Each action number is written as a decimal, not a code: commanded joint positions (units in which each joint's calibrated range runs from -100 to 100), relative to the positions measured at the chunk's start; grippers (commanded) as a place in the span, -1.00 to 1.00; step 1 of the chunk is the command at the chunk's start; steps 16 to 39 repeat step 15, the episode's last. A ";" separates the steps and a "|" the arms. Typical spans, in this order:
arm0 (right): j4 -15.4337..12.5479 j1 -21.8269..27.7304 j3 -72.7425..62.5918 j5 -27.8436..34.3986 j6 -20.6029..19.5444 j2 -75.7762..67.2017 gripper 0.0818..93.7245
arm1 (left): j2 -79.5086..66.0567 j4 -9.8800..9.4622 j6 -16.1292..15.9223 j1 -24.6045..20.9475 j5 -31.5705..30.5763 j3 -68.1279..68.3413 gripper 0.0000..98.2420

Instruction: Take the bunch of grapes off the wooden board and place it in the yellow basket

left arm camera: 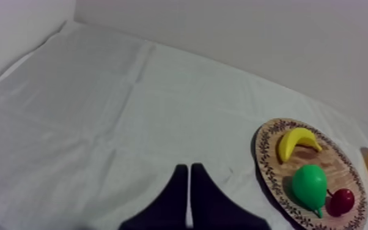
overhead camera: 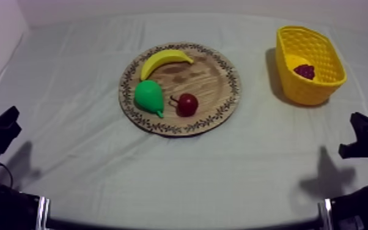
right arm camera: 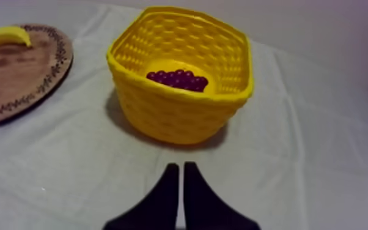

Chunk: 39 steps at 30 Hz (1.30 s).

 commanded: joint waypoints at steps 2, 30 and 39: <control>-0.04 0.31 -0.02 -0.26 3.92 -0.18 -0.99 | 0.00 0.00 -0.01 0.02 -0.02 -0.02 -1.00; -0.04 0.51 -0.02 -0.30 3.79 -0.35 -0.99 | 0.00 0.00 -0.01 0.02 -0.02 -0.02 -1.00; -0.04 0.51 -0.02 -0.30 3.79 -0.35 -0.99 | 0.00 0.00 -0.01 0.02 -0.02 -0.02 -1.00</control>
